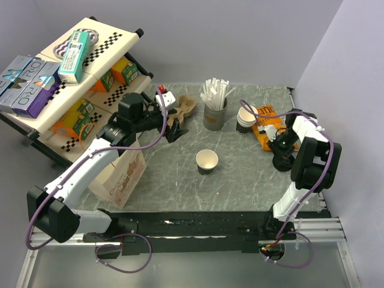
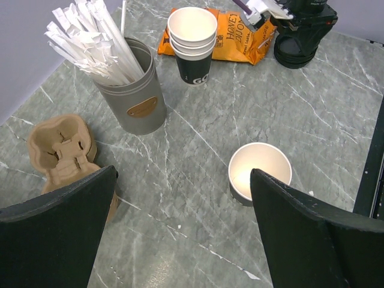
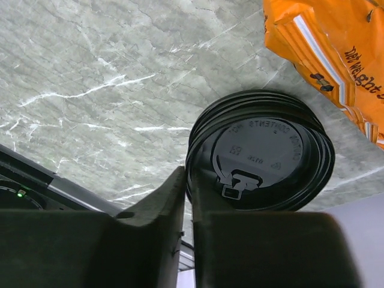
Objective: Pack the takeout coffee
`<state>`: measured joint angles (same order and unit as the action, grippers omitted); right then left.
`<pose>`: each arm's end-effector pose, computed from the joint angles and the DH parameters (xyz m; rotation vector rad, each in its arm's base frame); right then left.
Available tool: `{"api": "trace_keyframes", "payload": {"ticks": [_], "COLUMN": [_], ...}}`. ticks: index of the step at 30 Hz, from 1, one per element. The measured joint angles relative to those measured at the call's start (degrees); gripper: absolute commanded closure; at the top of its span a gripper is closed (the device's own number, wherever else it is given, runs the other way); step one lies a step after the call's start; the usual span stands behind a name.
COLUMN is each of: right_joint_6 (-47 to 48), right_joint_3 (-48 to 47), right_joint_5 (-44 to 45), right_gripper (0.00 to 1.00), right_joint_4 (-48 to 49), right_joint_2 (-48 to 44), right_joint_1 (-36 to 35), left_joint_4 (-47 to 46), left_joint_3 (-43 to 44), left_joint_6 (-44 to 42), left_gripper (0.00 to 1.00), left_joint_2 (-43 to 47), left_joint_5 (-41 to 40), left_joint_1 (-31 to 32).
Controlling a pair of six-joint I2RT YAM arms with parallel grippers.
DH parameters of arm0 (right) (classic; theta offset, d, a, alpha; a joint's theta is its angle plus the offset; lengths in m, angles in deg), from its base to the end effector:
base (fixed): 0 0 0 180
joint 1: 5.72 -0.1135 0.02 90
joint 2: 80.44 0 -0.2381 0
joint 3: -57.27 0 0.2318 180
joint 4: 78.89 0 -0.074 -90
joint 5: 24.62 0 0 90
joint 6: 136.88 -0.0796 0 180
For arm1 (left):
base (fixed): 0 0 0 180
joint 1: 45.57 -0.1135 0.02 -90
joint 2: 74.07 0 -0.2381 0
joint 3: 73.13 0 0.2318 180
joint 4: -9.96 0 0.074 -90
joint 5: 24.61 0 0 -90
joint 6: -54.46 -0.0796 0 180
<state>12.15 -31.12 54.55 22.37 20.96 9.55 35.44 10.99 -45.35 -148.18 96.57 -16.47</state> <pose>0.2820 -0.0615 0.1426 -1.1292 2.8235 0.2578 0.2596 -0.1917 0.3449 0.9720 1.5899 -0.7338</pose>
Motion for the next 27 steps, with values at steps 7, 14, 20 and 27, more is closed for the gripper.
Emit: {"api": "trace_keyframes", "payload": {"ticks": [7,14,20,27], "right_joint_6": [-0.9,-2.3,-4.6,-9.2], "right_joint_3": [-0.2,-2.7,-10.2,-22.7], "right_joint_5": [0.3,-1.1,-6.0,-18.9], "right_gripper": [1.0,1.0,1.0,1.0], "right_joint_4": [0.0,-2.4,-8.2,-11.5], "right_joint_2": [-0.5,-6.7,-11.4,-14.7], "right_joint_1": [0.0,0.0,-0.6,-8.5], "left_joint_4": [0.0,-0.1,0.2,2.3], "left_joint_3": [0.0,0.0,0.0,2.4], "left_joint_6": [0.0,0.0,-1.5,-8.2], "left_gripper": [0.01,0.01,0.01,0.01], "left_joint_2": [0.0,0.0,0.0,0.0], "left_joint_5": [0.0,0.0,0.8,2.7], "left_joint_1": [0.0,0.0,0.4,2.8]}}
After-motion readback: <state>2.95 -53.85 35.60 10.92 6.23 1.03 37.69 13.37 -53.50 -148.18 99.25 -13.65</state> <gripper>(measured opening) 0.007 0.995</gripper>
